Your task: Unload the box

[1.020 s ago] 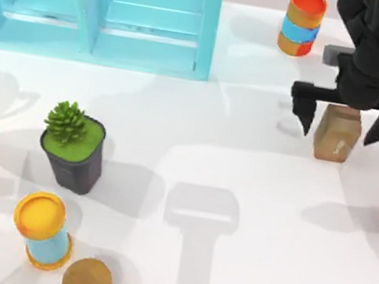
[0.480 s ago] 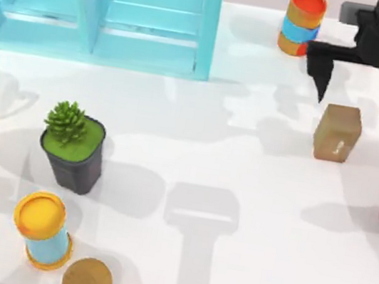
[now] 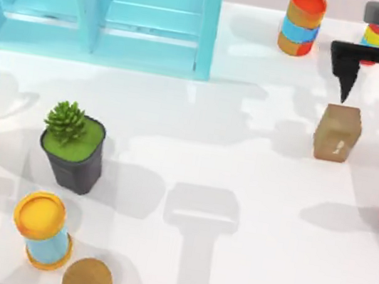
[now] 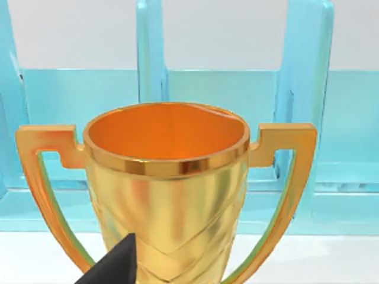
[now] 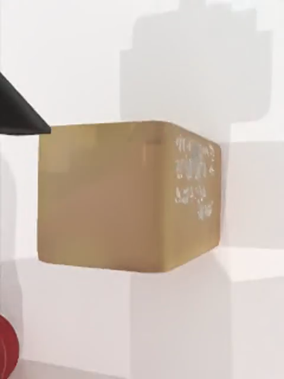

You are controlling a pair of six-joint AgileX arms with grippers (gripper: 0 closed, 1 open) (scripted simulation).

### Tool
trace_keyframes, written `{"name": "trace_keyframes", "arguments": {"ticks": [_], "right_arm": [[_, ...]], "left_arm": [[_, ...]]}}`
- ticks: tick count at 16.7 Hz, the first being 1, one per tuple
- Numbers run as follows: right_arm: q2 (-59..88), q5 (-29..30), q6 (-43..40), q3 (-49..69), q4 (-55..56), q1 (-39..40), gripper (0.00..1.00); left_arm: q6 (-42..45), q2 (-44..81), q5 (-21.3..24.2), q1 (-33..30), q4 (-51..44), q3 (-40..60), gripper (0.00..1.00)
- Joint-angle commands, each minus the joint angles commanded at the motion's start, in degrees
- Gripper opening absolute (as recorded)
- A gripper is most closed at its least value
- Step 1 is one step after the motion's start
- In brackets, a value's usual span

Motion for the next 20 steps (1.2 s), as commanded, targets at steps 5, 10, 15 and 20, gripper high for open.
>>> {"name": "trace_keyframes", "arguments": {"ticks": [5, 10, 15, 20], "right_arm": [[-9.22, -0.30, -16.95, -11.72, 1.60, -17.28, 1.00], [-18.95, -0.49, -31.98, -23.34, 3.74, -32.48, 1.00], [-20.87, -0.52, -34.01, -25.25, 4.31, -34.53, 1.00], [-20.44, -0.51, -33.82, -28.34, 7.83, -34.35, 1.00]], "left_arm": [[0.00, 0.00, 0.00, 0.00, 0.00, 0.00, 1.00], [0.00, 0.00, 0.00, 0.00, 0.00, 0.00, 1.00], [0.00, 0.00, 0.00, 0.00, 0.00, 0.00, 1.00], [0.00, 0.00, 0.00, 0.00, 0.00, 0.00, 1.00]]}}
